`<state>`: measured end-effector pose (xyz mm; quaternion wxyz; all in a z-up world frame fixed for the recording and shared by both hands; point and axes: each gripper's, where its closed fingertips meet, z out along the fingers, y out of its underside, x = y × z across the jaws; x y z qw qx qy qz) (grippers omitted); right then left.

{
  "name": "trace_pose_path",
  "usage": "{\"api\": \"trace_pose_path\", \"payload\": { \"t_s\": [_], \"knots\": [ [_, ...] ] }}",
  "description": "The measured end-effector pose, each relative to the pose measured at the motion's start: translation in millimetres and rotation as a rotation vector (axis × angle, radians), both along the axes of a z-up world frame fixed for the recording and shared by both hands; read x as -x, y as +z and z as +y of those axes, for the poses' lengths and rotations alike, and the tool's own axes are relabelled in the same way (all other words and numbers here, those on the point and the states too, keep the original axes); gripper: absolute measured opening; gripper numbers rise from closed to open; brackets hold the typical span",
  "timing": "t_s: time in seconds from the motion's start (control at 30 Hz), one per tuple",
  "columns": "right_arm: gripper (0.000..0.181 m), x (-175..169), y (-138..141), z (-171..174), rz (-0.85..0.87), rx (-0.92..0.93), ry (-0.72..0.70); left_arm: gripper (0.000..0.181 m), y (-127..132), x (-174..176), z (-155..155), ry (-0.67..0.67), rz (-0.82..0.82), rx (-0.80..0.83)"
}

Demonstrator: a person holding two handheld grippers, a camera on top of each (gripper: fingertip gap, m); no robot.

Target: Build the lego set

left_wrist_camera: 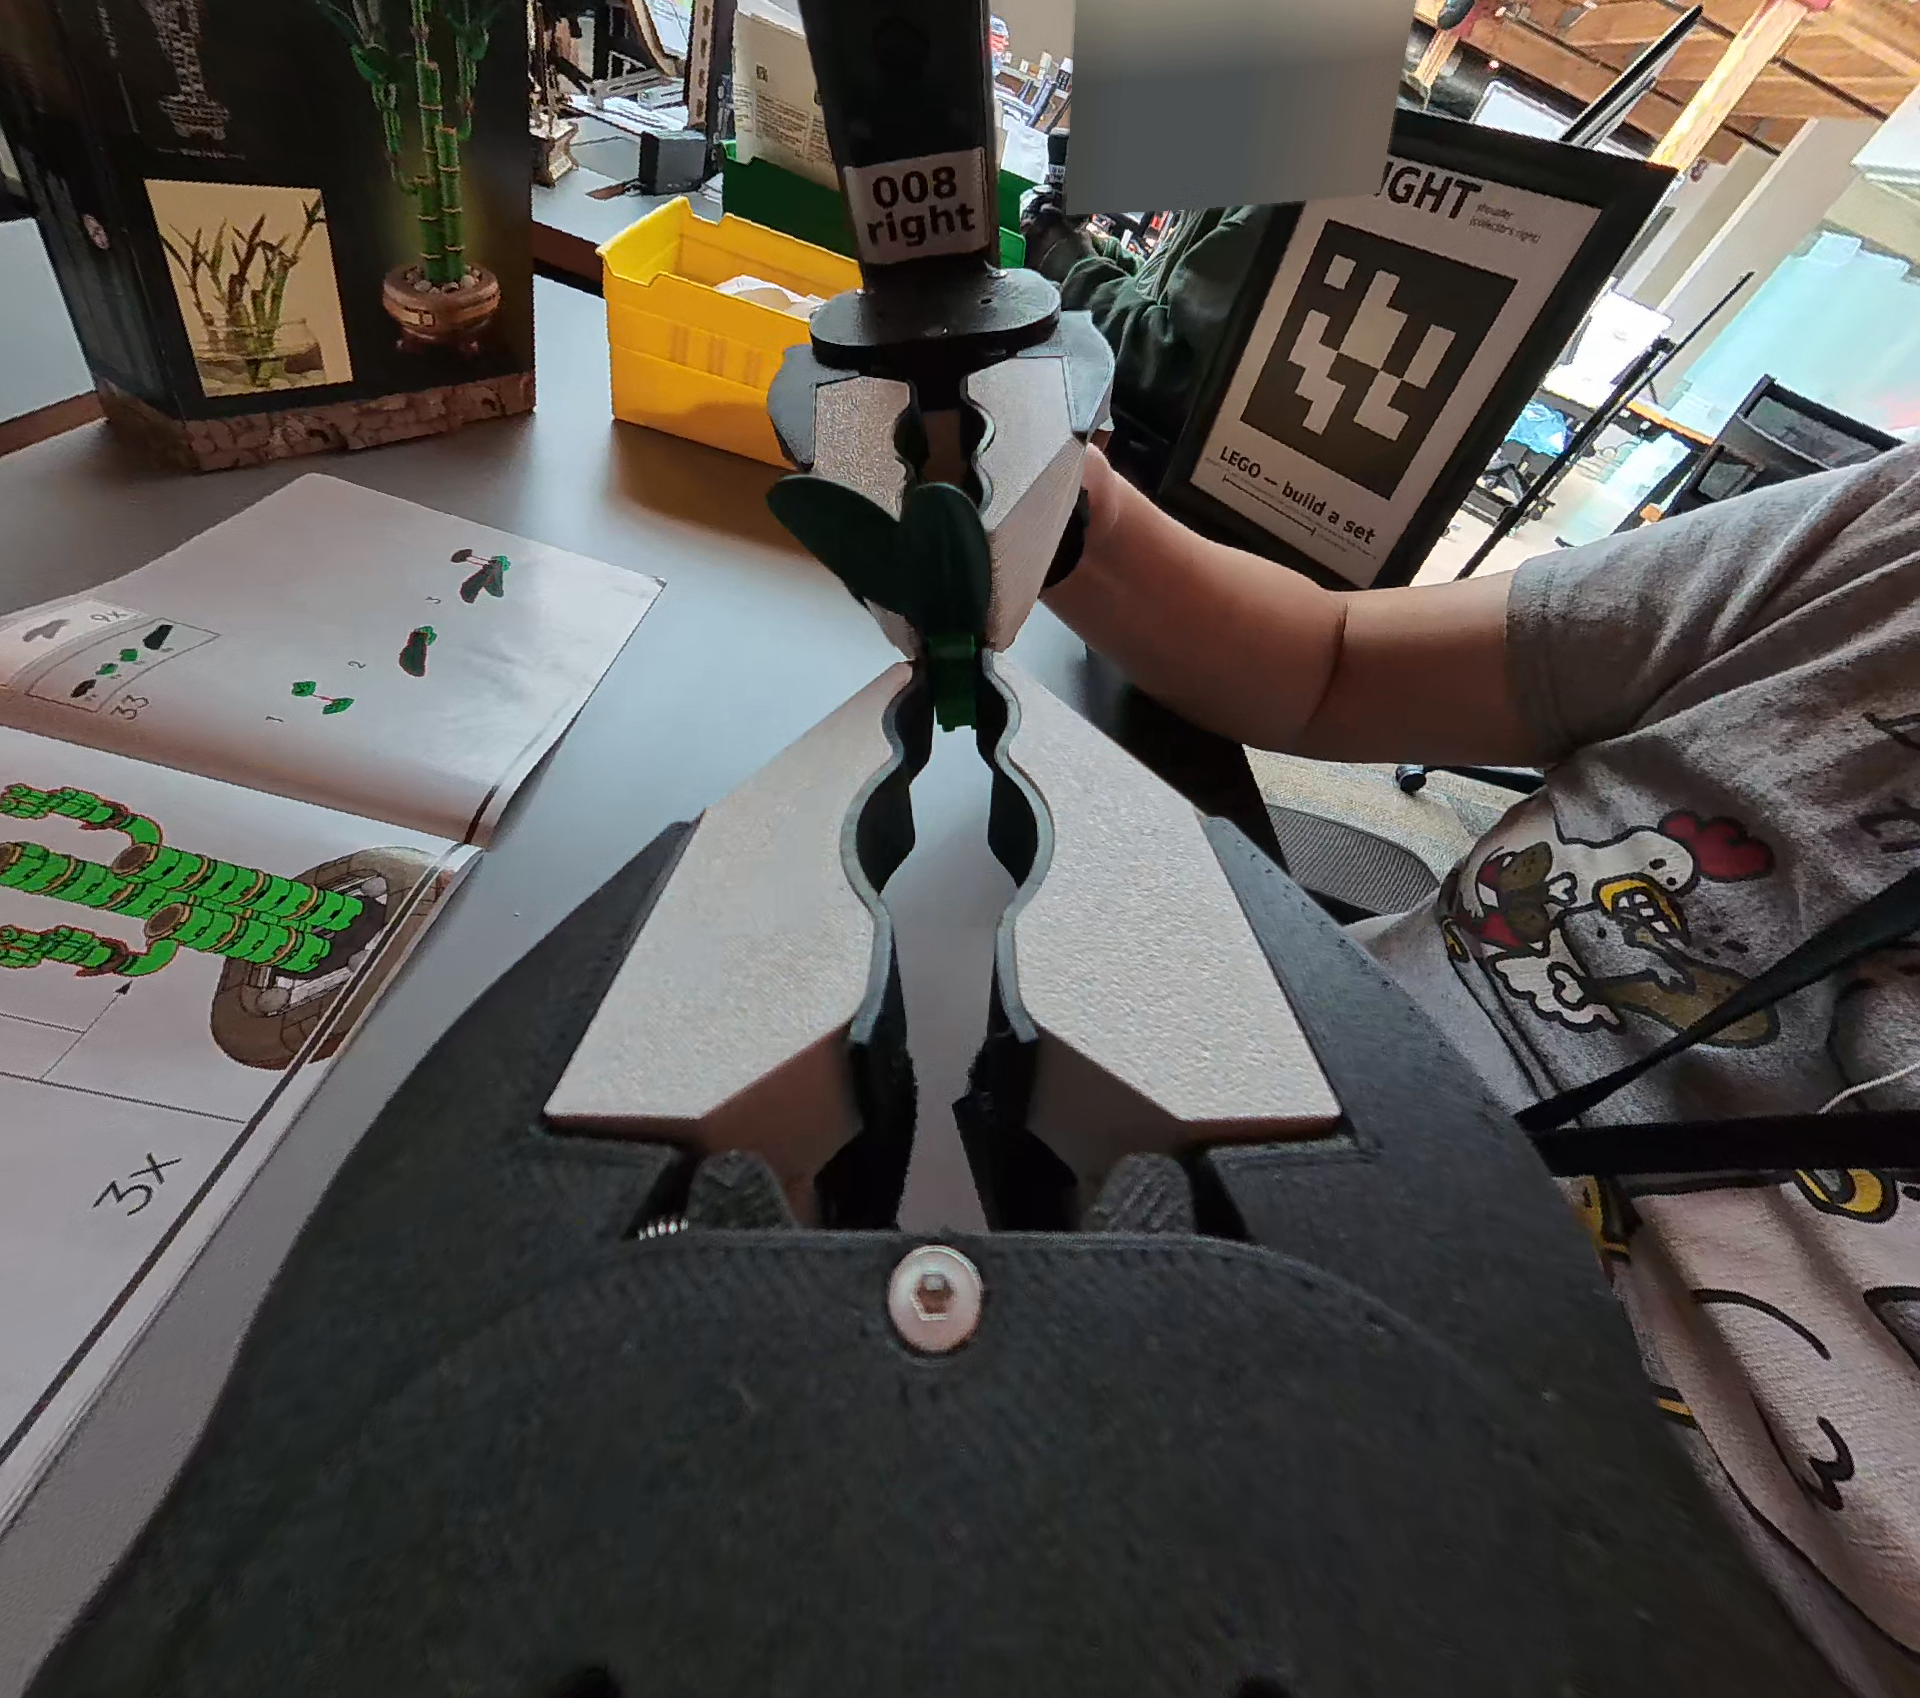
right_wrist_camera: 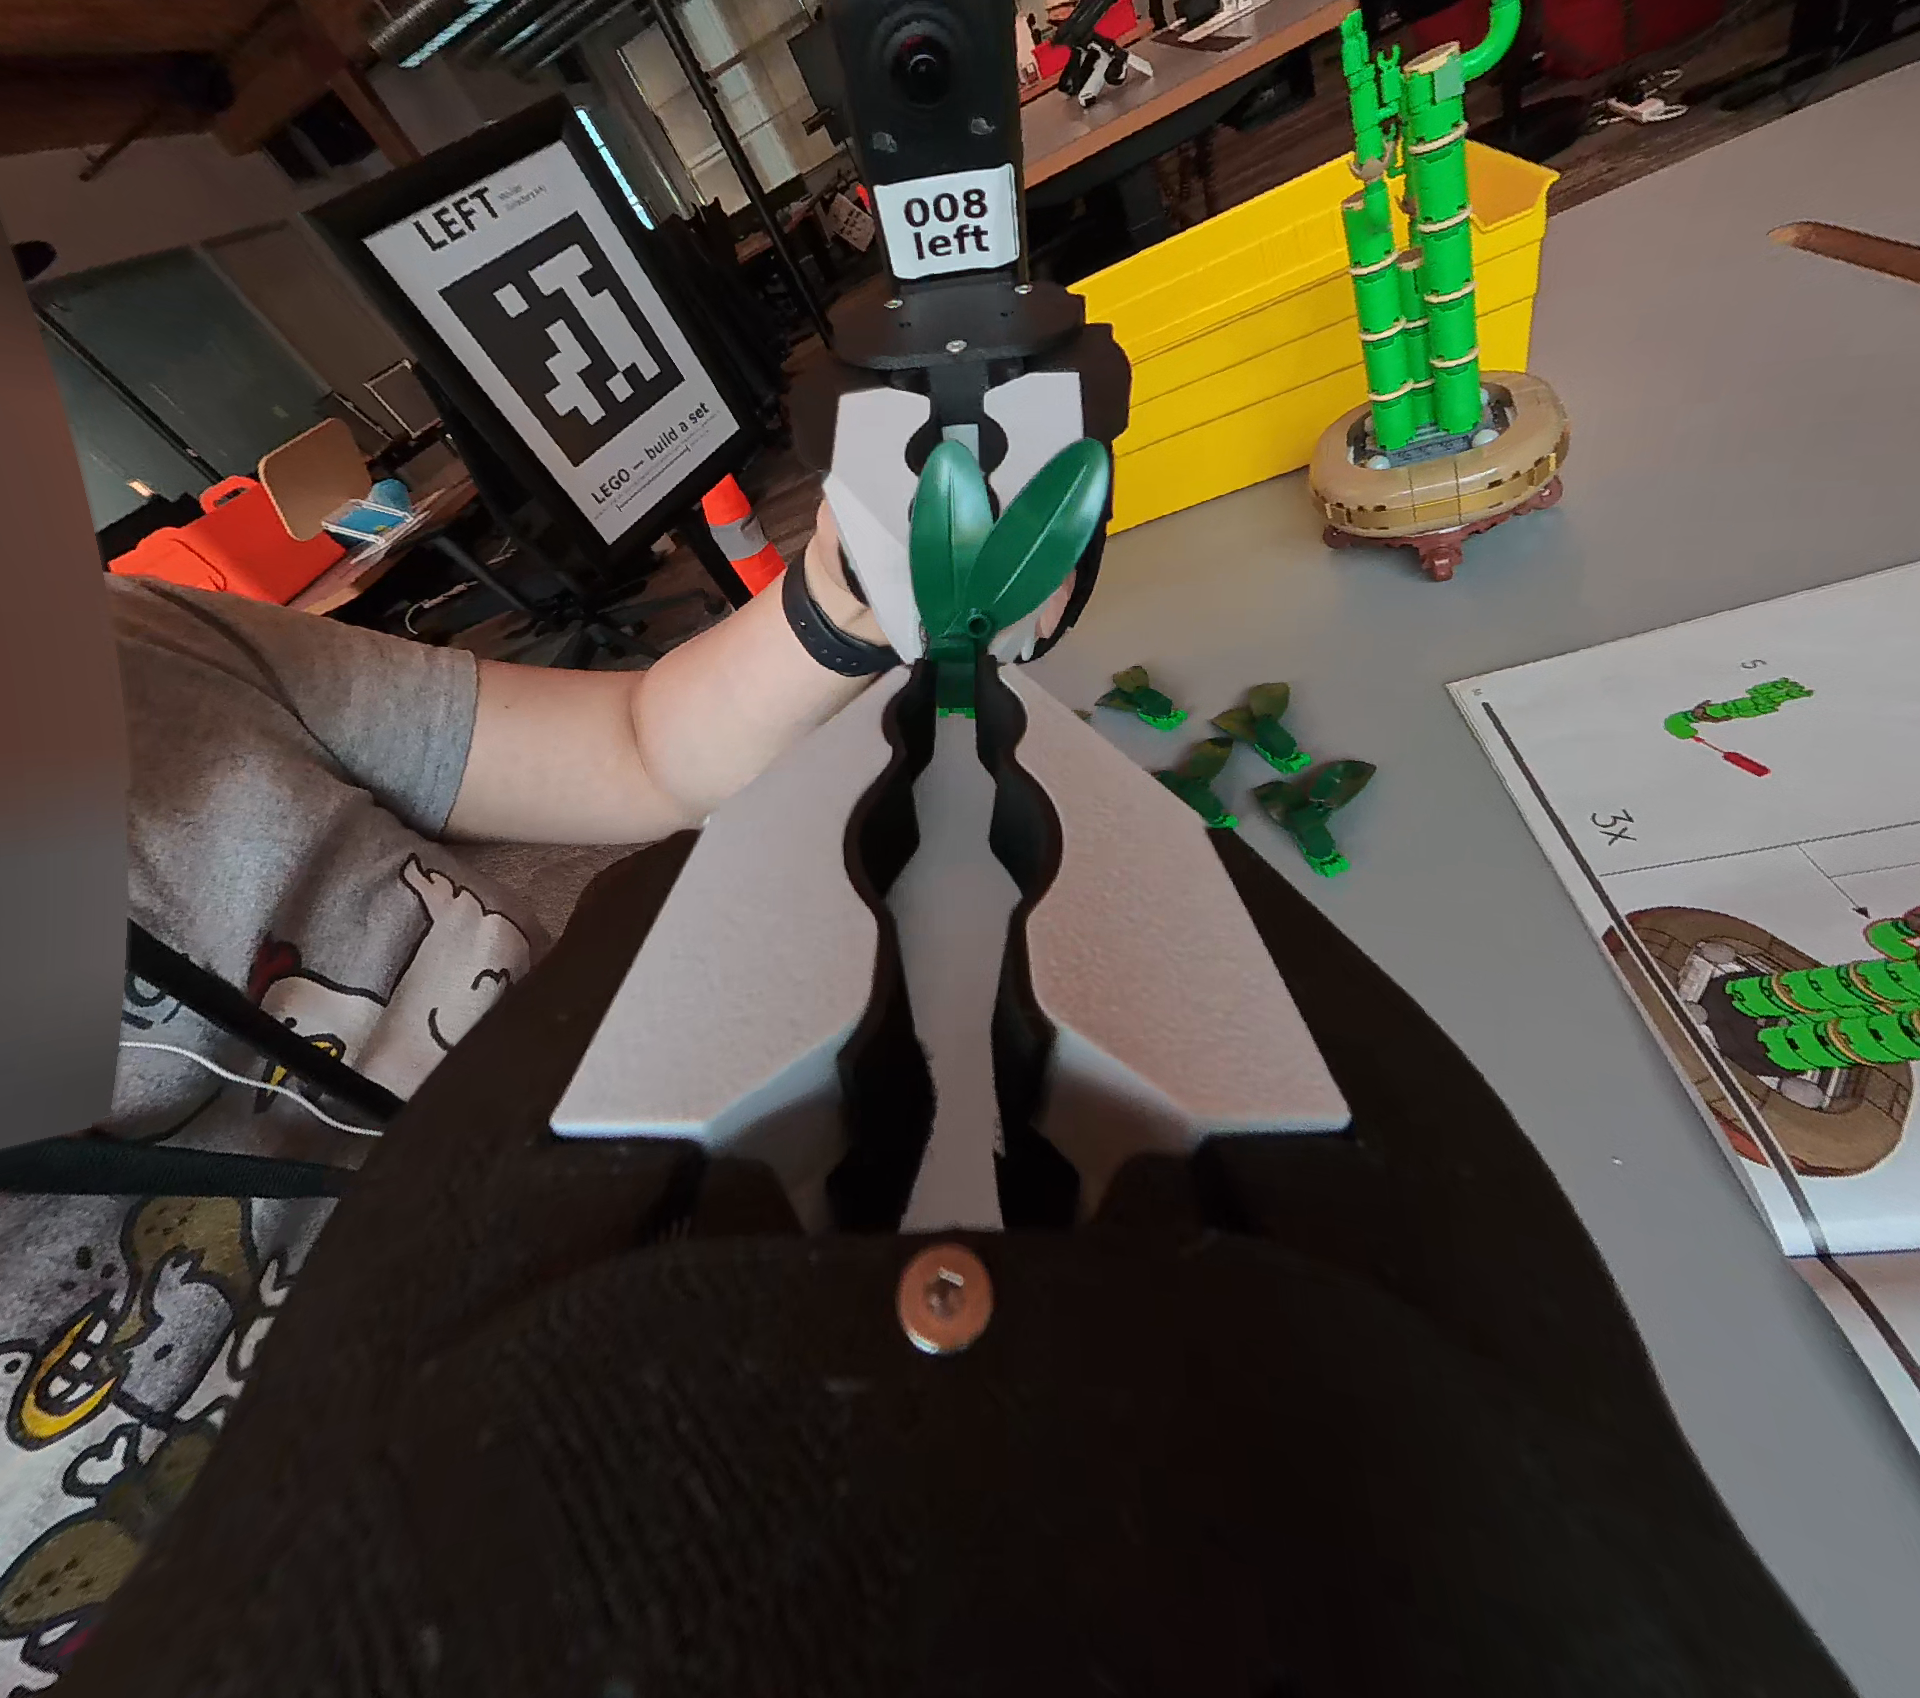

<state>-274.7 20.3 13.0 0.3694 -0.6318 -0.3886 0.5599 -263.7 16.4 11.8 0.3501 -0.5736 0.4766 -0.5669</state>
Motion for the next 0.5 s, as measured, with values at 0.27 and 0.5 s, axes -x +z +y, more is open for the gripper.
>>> {"api": "trace_pose_path", "payload": {
  "t_s": [0.27,0.5],
  "knots": [
    [0.006,0.7,-4.2,0.8,-0.029,-0.001,-0.007,0.006,-3.8,0.2,0.8,0.008,0.026,-0.023],
    [0.006,0.5,-1.7,3.6,-0.016,-0.011,-0.026,0.006,-1.3,0.0,3.7,0.026,0.007,-0.025]
  ]
}}
